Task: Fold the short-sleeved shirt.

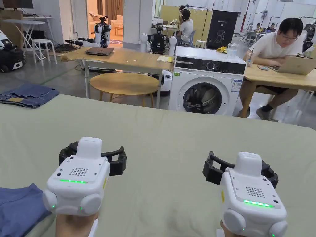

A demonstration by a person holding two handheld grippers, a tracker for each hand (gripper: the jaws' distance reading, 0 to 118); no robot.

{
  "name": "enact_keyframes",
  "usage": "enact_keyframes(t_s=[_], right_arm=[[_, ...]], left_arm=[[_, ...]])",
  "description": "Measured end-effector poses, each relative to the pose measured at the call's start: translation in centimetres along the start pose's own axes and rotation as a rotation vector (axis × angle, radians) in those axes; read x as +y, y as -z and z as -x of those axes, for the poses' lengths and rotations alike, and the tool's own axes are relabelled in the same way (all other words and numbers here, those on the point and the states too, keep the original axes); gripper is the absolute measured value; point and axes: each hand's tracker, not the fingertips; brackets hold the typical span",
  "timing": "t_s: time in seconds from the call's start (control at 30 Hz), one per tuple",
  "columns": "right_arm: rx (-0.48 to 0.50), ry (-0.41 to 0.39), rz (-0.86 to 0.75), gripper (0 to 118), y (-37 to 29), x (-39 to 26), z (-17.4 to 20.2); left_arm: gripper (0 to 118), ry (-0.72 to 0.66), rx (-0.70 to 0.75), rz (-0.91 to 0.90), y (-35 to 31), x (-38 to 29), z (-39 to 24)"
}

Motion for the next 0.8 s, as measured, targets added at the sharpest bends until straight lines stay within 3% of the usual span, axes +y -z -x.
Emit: enact_keyframes(t_s=[0.5, 0.8], right_arm=[[0.002, -0.014, 0.008, 118, -0.7, -0.6, -0.6], [-0.019, -0.063, 0.040, 118, -0.8, -1.4, -0.9]], left_arm=[[114, -0.001, -0.011, -0.009, -0.4, 0.1, 0.4], [114, 0.008, 0.000, -0.009, -1.1, 0.0, 0.3]])
